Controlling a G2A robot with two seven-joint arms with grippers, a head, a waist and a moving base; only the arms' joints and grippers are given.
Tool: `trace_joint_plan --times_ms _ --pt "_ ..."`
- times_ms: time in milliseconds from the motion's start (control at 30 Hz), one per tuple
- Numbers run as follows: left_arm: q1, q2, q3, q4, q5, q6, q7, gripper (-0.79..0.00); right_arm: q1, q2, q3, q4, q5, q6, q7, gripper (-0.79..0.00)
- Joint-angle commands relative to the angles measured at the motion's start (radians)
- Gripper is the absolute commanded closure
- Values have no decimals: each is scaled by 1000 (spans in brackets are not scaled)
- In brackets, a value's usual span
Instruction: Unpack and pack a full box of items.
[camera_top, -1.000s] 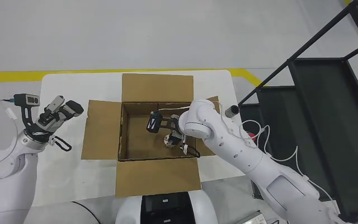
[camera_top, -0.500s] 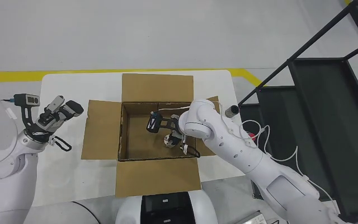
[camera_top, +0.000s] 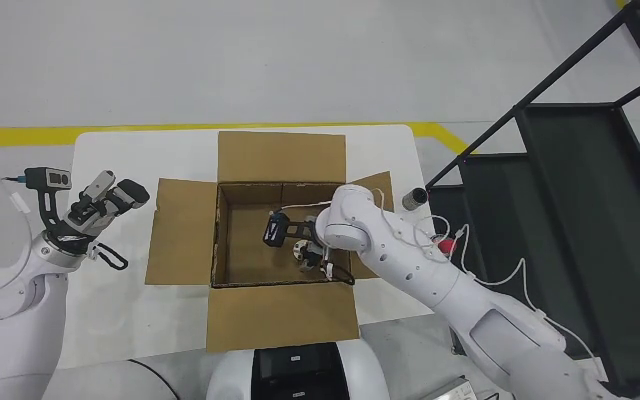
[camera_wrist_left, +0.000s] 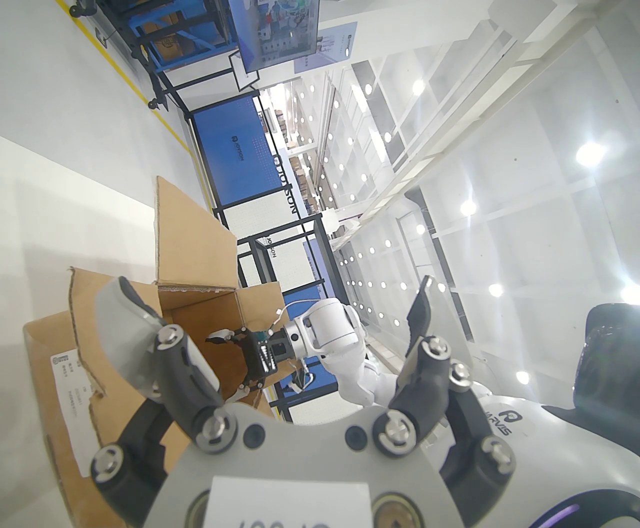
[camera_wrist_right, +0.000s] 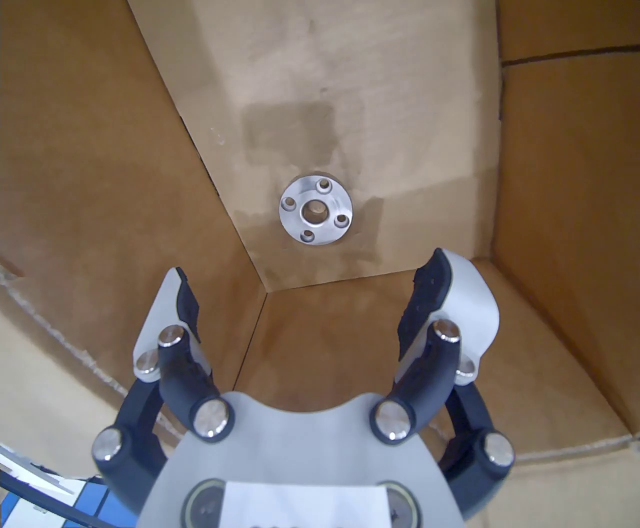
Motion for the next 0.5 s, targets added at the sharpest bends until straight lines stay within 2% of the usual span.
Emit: trace_joint_plan --times_ms 0,433,467 --pt "0 0 0 0 0 0 0 -785 16 -8 -22 28 -12 -8 -16 -785" --pt "0 0 0 0 0 0 0 -785 86 -72 -127 215 -13 19 -116 -785" --pt "0 0 0 0 0 0 0 -785 90 -76 -135 224 -15 16 -119 -733"
